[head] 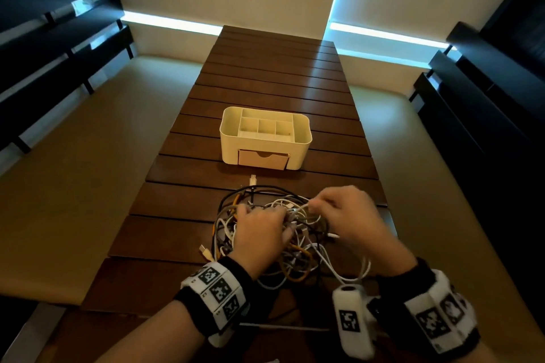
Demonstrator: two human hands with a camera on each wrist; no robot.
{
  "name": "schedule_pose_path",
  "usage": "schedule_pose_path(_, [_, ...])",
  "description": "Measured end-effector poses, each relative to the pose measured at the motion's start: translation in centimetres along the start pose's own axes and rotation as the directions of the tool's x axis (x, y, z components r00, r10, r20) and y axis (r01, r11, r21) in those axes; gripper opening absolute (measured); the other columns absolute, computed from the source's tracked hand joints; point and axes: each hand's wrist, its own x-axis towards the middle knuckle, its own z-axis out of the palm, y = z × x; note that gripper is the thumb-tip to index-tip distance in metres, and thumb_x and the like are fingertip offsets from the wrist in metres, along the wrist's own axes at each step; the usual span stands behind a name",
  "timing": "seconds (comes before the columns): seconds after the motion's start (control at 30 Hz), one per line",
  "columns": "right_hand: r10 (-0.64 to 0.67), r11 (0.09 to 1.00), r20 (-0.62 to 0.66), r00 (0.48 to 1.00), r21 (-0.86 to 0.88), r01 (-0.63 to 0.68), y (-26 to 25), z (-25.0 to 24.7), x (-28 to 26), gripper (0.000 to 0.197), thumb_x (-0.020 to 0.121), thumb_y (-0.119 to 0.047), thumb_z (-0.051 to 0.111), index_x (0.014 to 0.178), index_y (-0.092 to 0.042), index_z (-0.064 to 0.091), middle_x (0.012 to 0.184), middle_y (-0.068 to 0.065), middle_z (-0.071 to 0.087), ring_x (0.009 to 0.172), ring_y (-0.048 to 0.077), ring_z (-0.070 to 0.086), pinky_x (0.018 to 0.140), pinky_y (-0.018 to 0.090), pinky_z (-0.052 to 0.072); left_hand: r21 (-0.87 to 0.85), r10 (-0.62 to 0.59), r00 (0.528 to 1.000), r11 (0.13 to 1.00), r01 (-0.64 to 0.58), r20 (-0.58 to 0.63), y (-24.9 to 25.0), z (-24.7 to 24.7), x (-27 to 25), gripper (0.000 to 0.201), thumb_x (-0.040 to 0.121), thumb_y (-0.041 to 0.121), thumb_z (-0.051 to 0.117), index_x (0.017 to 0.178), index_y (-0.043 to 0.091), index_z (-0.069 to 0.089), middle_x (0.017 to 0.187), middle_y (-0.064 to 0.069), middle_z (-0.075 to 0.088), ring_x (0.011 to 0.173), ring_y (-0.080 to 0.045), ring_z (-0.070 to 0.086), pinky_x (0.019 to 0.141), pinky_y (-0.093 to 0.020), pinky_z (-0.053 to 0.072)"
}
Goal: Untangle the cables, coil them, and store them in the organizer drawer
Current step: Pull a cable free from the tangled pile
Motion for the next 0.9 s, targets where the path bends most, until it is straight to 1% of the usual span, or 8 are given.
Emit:
schedule_pose_path(0.13, [-0.036, 0.919, -0.278, 0.960, 0.369, 0.141, -0.2, -4.4, -2.5, 0.017, 0.090, -0.019, 0.054, 0.082, -0.016, 0.069, 0.077, -0.005, 0.066, 0.072, 0.002, 0.059, 0.060, 0.014, 0.044, -0.073, -0.020, 0.989, 0.997, 0.010, -0.144, -2.3, -0.4, -0.3, 0.020, 0.088, 0.044, 0.057, 0.102, 0.031, 0.064, 0.083, 0.009, 0.065, 0.077, -0.014, 0.061, 0.076, -0.036, 0.030])
schedule_pose_path(0.27, [-0.065, 0.816, -0.447, 0.892, 0.490, 0.305, -0.2, -6.6, -4.8, 0.018, 0.087, -0.024, 0.053, 0.075, -0.020, 0.067, 0.052, -0.010, 0.058, 0.045, 0.000, 0.047, 0.043, 0.006, 0.036, -0.142, -0.051, 0.958, 0.990, 0.011, -0.283, -3.2, -0.8, -0.2, 0.015, 0.078, 0.038, 0.073, 0.091, 0.032, 0.070, 0.069, 0.010, 0.057, 0.060, -0.012, 0.055, 0.068, -0.032, 0.026])
schedule_pose_path(0.4, [0.083, 0.640, -0.574, 0.815, 0.658, 0.398, 1.6, -7.7, -5.4, 0.023, 0.082, -0.036, 0.050, 0.072, -0.022, 0.065, 0.045, -0.004, 0.039, 0.041, 0.006, 0.028, 0.038, 0.015, 0.022, -0.148, -0.105, 0.947, 0.987, 0.062, -0.304, -3.8, -1.6, -0.1, 0.021, 0.079, 0.045, 0.069, 0.097, 0.034, 0.071, 0.072, 0.014, 0.048, 0.063, -0.010, 0.049, 0.070, -0.032, 0.022])
schedule_pose_path(0.57, [0.275, 0.450, -0.587, 0.761, 0.778, 0.438, 5.2, -7.7, -4.6, 0.023, 0.080, -0.042, 0.052, 0.068, -0.025, 0.064, 0.045, -0.010, 0.039, 0.040, 0.003, 0.031, 0.036, 0.012, 0.024, -0.171, -0.103, 0.936, 0.984, 0.046, -0.338, -4.5, -1.9, -0.3, 0.020, 0.078, 0.047, 0.069, 0.091, 0.032, 0.073, 0.070, 0.015, 0.046, 0.062, -0.007, 0.042, 0.069, -0.032, 0.020])
schedule_pose_path(0.63, [0.255, 0.504, -0.531, 0.808, 0.786, 0.358, 6.4, -6.5, -4.5, 0.024, 0.084, -0.037, 0.048, 0.071, -0.023, 0.064, 0.047, -0.009, 0.040, 0.043, 0.003, 0.033, 0.038, 0.012, 0.030, -0.184, -0.103, 0.922, 0.982, 0.035, -0.374, -4.5, -1.9, -0.4, 0.015, 0.078, 0.044, 0.069, 0.082, 0.030, 0.073, 0.066, 0.013, 0.046, 0.059, -0.008, 0.042, 0.069, -0.033, 0.022])
schedule_pose_path(0.73, [0.222, 0.750, -0.329, 0.918, 0.659, 0.054, 8.0, -4.6, -4.3, 0.027, 0.090, -0.023, 0.051, 0.070, -0.020, 0.067, 0.059, -0.002, 0.053, 0.058, 0.010, 0.047, 0.057, 0.024, 0.042, -0.204, -0.105, 0.917, 0.979, 0.027, -0.384, -4.6, -1.5, -0.9, 0.012, 0.079, 0.041, 0.069, 0.082, 0.030, 0.073, 0.065, 0.013, 0.049, 0.058, -0.009, 0.043, 0.066, -0.031, 0.015])
schedule_pose_path(0.83, [0.255, 0.906, -0.094, 0.962, 0.372, -0.204, 8.9, -2.8, -3.3, 0.019, 0.089, -0.020, 0.058, 0.075, -0.024, 0.070, 0.081, 0.002, 0.068, 0.081, 0.020, 0.060, 0.073, 0.036, 0.048, -0.203, -0.086, 0.929, 0.979, 0.012, -0.359, -4.4, -1.3, -1.4, 0.025, 0.080, 0.045, 0.055, 0.084, 0.029, 0.074, 0.066, 0.010, 0.054, 0.059, -0.012, 0.048, 0.064, -0.031, 0.013])
schedule_pose_path(0.9, [0.312, 0.950, -0.071, 0.947, 0.047, -0.309, 8.4, -1.6, -2.5, 0.013, 0.089, -0.031, 0.057, 0.099, -0.028, 0.065, 0.108, -0.001, 0.067, 0.100, 0.018, 0.059, 0.089, 0.041, 0.048, -0.210, -0.078, 0.934, 0.978, 0.003, -0.347, -4.2, -1.2, -1.6, 0.034, 0.080, 0.048, 0.046, 0.084, 0.029, 0.074, 0.067, 0.010, 0.055, 0.060, -0.012, 0.049, 0.063, -0.031, 0.012])
